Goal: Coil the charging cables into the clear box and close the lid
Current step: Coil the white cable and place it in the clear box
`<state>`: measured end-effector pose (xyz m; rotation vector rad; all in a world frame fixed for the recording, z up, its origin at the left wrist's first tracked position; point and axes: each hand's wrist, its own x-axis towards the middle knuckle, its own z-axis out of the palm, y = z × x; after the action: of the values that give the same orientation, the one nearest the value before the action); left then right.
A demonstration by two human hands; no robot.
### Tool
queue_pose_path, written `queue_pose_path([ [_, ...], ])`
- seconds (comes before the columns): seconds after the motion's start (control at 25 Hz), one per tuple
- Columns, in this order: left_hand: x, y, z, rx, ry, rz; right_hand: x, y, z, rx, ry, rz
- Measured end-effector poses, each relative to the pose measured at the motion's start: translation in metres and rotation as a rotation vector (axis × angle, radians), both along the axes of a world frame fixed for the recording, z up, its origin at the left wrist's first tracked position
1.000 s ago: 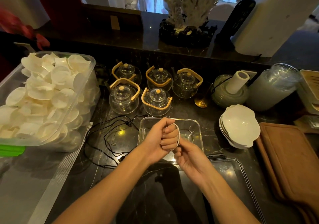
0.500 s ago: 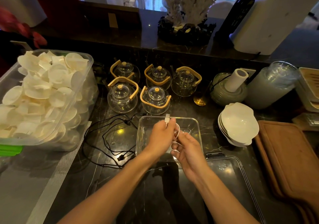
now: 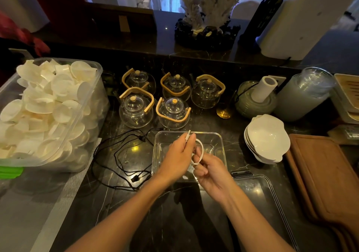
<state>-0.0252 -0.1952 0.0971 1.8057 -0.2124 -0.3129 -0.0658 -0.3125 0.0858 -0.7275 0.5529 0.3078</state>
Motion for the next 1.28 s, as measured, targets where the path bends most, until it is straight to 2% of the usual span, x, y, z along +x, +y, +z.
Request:
queue_pose_path([
  [0.32, 0.001, -0.002, -0.012, 0.048, 0.074, 0.141, -0.002, -0.003, -0.001, -0.008, -0.1, -0.005],
  [0.4, 0.002, 0.0, -0.015, 0.062, 0.084, 0.131, -0.004, -0.002, 0.002, -0.07, -0.152, 0.032],
  [0.6, 0.003, 0.004, -0.016, 0.243, 0.008, -0.034, -0.003, 0.004, -0.001, -0.739, -0.207, 0.07],
  [0.76, 0.002, 0.006, -0.019, 0.276, 0.002, -0.07, -0.001, 0.005, -0.004, -1.043, -0.247, -0.021],
  [0.92, -0.001, 0.006, -0.023, 0.333, 0.013, -0.13, 0.002, -0.003, -0.011, -1.339, -0.397, -0.017],
  [1.0, -0.003, 0.006, -0.023, 0.407, -0.035, -0.163, 0.004, -0.003, -0.01, -1.281, -0.41, -0.068],
  [1.12, 0.001, 0.006, -0.024, 0.498, -0.101, -0.171, 0.004, -0.003, 0.001, -1.032, -0.367, -0.241],
  [1.2, 0.003, 0.007, -0.025, 0.44, -0.107, -0.128, 0.002, -0.003, 0.006, -0.949, -0.359, -0.358],
  [1.28, 0.002, 0.006, -0.024, 0.305, -0.104, -0.082, 0.005, -0.007, 0.009, -0.885, -0.302, -0.424],
])
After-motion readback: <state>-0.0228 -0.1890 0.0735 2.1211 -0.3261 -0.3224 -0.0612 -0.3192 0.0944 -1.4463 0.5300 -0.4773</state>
